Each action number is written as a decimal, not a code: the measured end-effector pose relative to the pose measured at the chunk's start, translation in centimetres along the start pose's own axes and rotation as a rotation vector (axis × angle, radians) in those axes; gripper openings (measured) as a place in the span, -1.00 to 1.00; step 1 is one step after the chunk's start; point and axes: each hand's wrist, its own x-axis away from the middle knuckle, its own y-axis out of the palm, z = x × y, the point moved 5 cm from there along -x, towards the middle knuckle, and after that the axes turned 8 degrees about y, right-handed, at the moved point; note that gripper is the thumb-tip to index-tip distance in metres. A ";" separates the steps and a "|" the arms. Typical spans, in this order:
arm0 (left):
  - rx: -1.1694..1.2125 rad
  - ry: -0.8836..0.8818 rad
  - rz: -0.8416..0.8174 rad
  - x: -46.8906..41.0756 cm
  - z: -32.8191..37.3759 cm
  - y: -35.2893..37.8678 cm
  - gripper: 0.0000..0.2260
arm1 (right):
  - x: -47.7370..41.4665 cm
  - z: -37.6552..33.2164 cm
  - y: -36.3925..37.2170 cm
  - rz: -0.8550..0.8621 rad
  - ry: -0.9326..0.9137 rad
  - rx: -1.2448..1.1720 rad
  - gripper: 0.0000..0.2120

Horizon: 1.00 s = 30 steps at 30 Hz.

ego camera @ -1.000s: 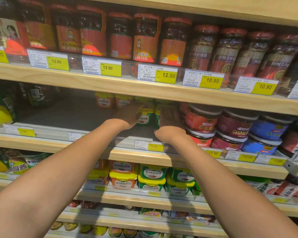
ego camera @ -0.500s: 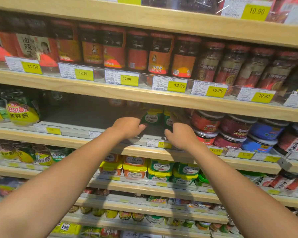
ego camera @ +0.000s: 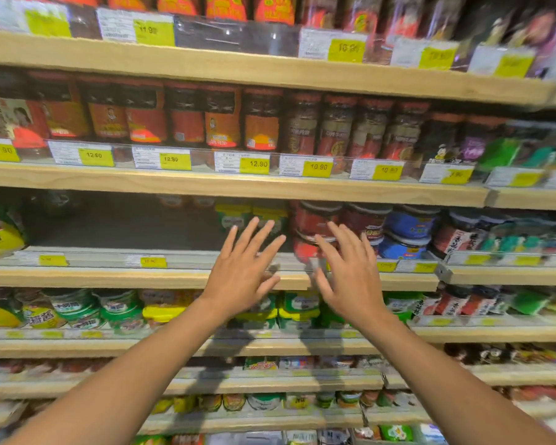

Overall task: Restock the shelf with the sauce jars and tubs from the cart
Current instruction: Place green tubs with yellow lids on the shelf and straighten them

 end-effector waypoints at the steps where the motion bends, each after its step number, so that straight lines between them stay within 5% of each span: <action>1: 0.009 0.019 -0.007 -0.6 1.9 0.0 -0.30 | 1.2 1.6 -0.7 -0.010 0.013 0.012 -0.44; 10: 0.241 0.248 -0.099 -4.9 24.1 1.2 -0.31 | 16.5 19.4 -7.6 -0.163 0.324 0.003 -0.33; 30: 0.802 0.660 -0.427 -14.9 66.4 9.3 -0.36 | 49.6 49.4 -17.7 -0.123 1.275 -0.068 -0.34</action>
